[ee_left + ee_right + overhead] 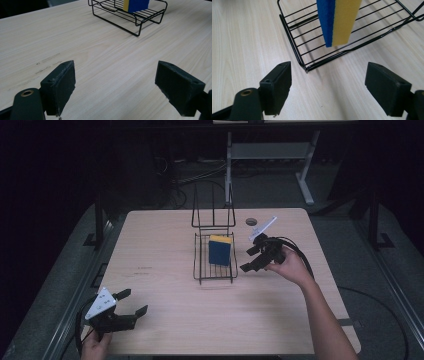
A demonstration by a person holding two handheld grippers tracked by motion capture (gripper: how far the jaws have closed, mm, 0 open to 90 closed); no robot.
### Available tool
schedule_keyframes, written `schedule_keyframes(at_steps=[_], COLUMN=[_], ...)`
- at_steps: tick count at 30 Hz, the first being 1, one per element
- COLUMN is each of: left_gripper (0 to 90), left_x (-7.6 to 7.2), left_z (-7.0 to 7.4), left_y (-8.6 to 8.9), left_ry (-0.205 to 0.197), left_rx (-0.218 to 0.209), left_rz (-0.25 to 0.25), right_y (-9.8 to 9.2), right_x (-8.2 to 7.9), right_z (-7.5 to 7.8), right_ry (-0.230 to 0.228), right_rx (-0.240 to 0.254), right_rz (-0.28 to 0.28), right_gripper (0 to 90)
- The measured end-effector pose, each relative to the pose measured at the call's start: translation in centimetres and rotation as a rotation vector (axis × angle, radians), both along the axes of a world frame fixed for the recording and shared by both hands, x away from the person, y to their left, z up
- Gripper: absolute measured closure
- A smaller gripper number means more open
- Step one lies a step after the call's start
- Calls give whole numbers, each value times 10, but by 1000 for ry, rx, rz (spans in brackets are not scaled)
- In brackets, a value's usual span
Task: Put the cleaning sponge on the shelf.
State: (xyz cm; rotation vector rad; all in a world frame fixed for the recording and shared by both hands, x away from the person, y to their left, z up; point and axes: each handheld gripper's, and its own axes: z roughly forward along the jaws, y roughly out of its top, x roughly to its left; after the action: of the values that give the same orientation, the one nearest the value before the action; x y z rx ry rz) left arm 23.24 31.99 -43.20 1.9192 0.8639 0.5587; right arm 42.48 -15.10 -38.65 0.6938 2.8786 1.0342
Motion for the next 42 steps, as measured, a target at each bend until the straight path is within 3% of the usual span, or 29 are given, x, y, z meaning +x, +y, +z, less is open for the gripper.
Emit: schedule_keyframes(at_steps=[11,42], left_gripper=[161,161], left_x=[0,-1], left_z=[0,0], left_y=[0,-1], left_ry=[-1,-2], left_rx=[2,1], left_rz=[0,2], right_y=[-2,-25], right_x=[-9,-39], right_z=[1,-20], right_ry=[-17,11], right_rx=[6,0], right_rz=[7,-11], right_gripper=[204,201])
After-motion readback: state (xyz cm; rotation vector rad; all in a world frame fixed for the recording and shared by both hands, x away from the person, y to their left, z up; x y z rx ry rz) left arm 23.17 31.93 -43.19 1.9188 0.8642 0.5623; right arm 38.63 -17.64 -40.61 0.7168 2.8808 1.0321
